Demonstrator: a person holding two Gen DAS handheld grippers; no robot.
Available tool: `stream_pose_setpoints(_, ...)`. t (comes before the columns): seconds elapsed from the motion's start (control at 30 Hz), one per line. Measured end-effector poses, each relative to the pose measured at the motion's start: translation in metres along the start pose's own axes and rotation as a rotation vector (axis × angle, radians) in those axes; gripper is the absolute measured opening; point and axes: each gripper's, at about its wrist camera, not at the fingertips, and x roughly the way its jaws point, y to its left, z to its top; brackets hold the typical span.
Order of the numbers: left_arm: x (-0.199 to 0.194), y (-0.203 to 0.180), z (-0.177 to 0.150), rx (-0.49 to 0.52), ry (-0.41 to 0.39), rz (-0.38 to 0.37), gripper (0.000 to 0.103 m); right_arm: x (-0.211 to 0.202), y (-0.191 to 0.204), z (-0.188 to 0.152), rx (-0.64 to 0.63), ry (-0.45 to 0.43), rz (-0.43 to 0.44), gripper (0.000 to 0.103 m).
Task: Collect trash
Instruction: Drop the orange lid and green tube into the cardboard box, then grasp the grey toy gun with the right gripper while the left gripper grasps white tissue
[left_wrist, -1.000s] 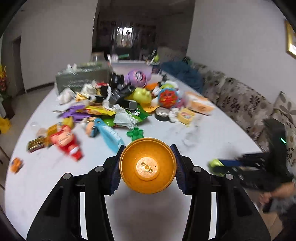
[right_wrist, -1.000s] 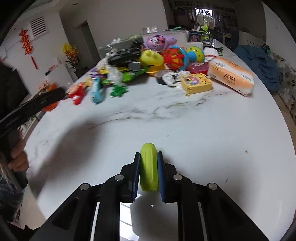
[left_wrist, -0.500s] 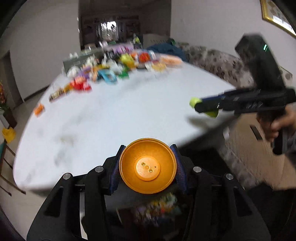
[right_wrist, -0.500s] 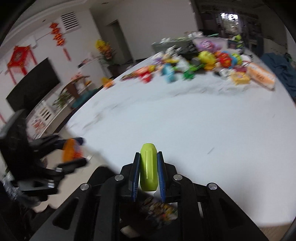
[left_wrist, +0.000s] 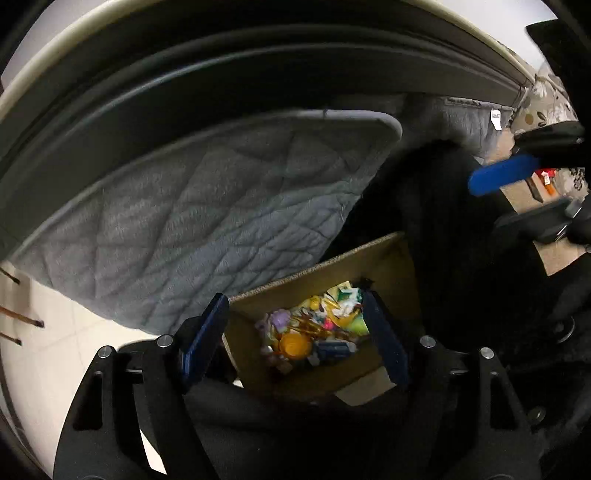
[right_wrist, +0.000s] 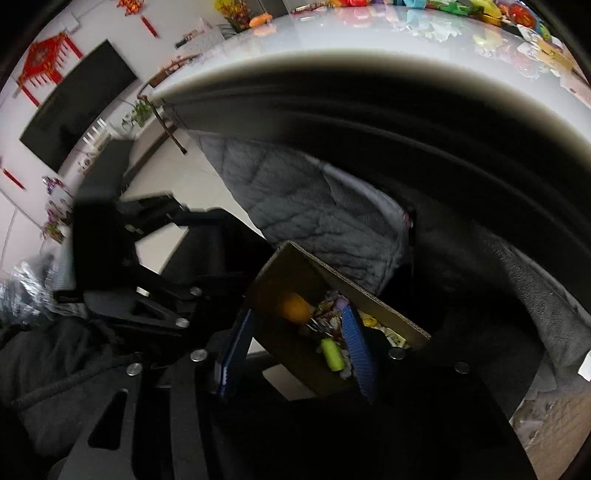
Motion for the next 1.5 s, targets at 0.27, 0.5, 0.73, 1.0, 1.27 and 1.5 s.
stream_pose_setpoints(0.27,-0.061,0.004,0.032,-0.006,-0.158,-0.016,0.081,-0.096,-0.021,0.080,0.018,-0.234,0.011,0.053)
stream_pose_setpoints(0.5,-0.124,0.021,0.089,-0.029,-0.352,0.004,0.088,-0.120,-0.115,0.243,0.314,-0.449,0.135,0.061)
stream_pose_setpoints(0.73,-0.131,0.060,0.131,-0.160,-0.417,0.016,0.089,-0.063,-0.219,0.370,0.702,-0.457,0.212,0.064)
stream_pose_setpoints(1.0,-0.115,0.095,0.176,-0.231,-0.380,0.087,0.089,-0.023,-0.233,0.393,0.696,-0.385,0.211,0.029)
stream_pose_setpoints(1.27,-0.081,0.119,0.250,-0.236,-0.384,0.084,0.089,-0.108,-0.183,0.257,0.471,-0.463,0.324,0.030)
stream_pose_setpoints(1.5,-0.041,0.081,0.366,-0.060,-0.394,0.142,0.089,-0.158,-0.180,0.153,0.456,-0.565,0.248,0.030)
